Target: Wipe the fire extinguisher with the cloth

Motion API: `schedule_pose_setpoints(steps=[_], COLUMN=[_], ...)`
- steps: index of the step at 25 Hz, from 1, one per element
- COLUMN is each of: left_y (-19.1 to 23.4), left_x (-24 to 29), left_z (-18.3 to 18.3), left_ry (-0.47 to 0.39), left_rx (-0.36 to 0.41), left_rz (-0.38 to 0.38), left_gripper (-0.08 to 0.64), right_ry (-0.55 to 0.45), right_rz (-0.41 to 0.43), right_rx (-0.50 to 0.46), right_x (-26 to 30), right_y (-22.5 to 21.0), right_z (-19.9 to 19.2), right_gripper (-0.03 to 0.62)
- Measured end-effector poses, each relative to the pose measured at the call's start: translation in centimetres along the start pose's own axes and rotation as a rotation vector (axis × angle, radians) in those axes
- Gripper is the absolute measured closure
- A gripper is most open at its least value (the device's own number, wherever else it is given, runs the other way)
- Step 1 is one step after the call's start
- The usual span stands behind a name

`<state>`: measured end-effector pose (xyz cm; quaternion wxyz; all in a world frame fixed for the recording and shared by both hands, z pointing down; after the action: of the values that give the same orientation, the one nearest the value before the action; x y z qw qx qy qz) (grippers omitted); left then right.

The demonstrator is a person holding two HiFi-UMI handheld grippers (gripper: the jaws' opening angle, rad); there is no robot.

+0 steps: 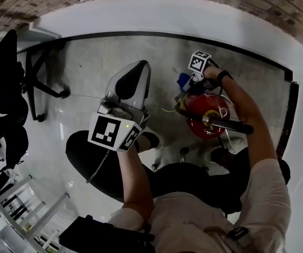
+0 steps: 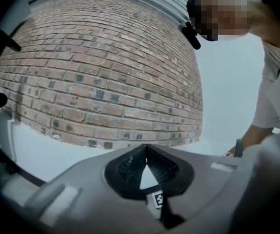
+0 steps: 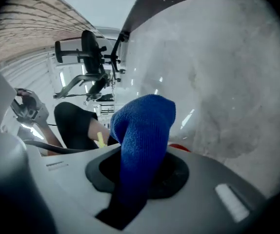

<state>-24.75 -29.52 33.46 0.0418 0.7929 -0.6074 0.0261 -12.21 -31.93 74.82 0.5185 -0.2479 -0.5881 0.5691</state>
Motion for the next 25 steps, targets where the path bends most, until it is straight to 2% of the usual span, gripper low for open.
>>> schedule_pose_setpoints(steps=[3,5,7,9,12,16,19,22,25], left_y=[0.0,-0.1,-0.5,-1.0,-1.3,-1.9,-2.5,-3.2,-3.7], left_x=[-0.1,-0.2,-0.1,-0.1,0.0,-0.1,0.0,0.0,-0.2], left_z=[-1.0,-1.0,-0.5,0.1,1.1,2.7,3.9,4.7,5.0], left_ry=[0.021,0.027,0.024,0.012,-0.019,-0.068,-0.105,-0.133,-0.136], left_rx=[-0.006,-0.002,0.011,0.021,0.018,0.003,-0.005,-0.011,-0.013], left_rz=[0.02,0.027,0.016,0.0,-0.017,-0.047,-0.071,-0.093,-0.103], left_gripper=[0.557,0.557,0.557,0.557,0.557,0.557,0.557,0.557,0.557], right_ry=[-0.079,-0.139,-0.199,-0.279,-0.43,-0.656,-0.787,-0.769,-0.677], right_rz=[-0.107,-0.12,-0.102,-0.065,0.019,0.249,0.377,0.491,0.551], right_rx=[0.025,0.041,0.018,-0.05,-0.147,-0.165,-0.293,-0.419,-0.425], right_x=[1.0,1.0,-0.4,-3.3,-9.1,-16.3,-20.6,-21.0,-18.7], right_y=[-4.3,-5.5,-4.1,-0.3,7.9,19.6,26.8,31.7,31.8], right_z=[0.3,0.5,1.2,1.7,1.2,-3.1,-6.7,-9.8,-10.1], right_gripper=[0.5,0.503,0.505,0.505,0.505,0.505,0.506,0.511,0.511])
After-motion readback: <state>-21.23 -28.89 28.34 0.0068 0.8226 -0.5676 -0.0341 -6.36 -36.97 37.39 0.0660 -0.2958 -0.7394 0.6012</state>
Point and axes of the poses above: the fingertips, and each gripper's own axes: x forward along the fingers, y to its left, z out of its top, the point moved 4 cm from there along -x, backward along the fingers, and after that the axes turned 7 degrees about x, right-handed, at the moved point
